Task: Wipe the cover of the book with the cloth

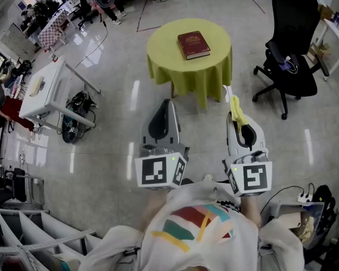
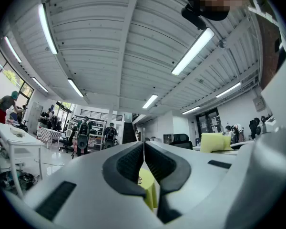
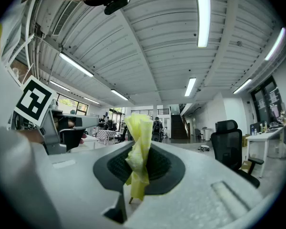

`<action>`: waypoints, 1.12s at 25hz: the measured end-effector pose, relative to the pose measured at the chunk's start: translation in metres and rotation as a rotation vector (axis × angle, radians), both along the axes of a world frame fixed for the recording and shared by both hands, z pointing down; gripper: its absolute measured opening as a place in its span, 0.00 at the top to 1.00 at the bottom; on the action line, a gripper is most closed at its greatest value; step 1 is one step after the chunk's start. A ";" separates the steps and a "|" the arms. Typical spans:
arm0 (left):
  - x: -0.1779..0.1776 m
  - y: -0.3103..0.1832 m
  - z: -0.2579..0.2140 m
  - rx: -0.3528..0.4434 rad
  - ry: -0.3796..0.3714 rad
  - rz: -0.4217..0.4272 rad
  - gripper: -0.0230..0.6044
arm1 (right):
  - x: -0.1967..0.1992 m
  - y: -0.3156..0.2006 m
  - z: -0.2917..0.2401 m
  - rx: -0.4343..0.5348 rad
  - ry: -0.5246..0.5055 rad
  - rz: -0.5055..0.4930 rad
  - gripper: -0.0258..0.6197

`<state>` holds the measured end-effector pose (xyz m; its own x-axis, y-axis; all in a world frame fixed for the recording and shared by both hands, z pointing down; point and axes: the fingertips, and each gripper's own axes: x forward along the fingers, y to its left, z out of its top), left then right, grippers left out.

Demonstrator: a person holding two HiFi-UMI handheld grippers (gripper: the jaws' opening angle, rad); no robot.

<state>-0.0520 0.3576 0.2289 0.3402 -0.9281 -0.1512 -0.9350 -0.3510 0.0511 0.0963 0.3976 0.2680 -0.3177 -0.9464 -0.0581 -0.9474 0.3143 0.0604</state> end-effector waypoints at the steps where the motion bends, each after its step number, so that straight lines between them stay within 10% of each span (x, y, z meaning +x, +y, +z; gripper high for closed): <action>1: -0.001 0.000 0.000 0.001 0.000 -0.002 0.94 | -0.001 -0.001 0.000 0.001 0.003 -0.003 0.92; 28: -0.004 -0.001 -0.006 -0.002 -0.011 -0.053 0.93 | 0.011 -0.007 -0.003 0.046 -0.022 -0.030 0.92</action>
